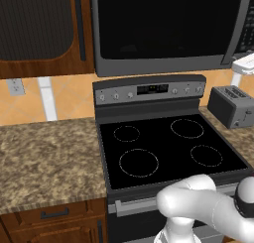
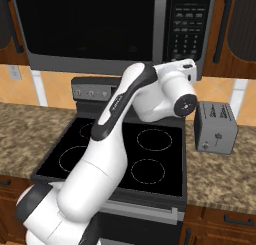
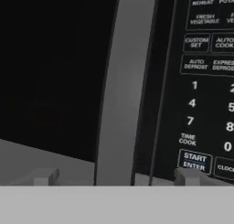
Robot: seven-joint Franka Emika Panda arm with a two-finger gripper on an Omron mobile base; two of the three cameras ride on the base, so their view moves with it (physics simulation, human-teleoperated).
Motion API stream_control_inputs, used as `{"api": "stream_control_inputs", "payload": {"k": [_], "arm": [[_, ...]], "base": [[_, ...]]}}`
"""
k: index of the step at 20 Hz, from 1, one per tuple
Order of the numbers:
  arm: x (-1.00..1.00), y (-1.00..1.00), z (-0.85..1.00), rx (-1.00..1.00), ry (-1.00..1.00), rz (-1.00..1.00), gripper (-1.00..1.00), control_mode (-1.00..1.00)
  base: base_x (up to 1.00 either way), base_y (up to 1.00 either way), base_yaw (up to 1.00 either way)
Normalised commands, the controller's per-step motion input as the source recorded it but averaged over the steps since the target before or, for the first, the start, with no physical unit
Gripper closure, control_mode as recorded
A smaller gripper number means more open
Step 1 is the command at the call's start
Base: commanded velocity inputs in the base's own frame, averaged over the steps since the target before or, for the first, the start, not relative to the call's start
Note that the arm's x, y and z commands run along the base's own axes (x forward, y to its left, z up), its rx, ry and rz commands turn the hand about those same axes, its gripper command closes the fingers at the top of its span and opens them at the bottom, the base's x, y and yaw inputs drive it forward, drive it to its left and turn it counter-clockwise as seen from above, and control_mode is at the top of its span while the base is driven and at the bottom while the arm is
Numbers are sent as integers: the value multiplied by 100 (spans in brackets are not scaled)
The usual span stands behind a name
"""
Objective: Pick the bell pepper from the sink and place it in the bowl. Then pick the bowl and place it in the microwave. Then close the microwave door and press the start button.
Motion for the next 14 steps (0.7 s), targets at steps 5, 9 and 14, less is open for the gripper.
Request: {"api": "stream_control_inputs", "payload": {"k": [5,9,14], "arm": [[29,-3,0,3,0,8,-100,-100],[16,-6,1,1,0,5,-100,-100],[7,-13,0,1,0,2,-100,-100]], "base": [[0,0,0],[0,0,0],[0,0,0]]}}
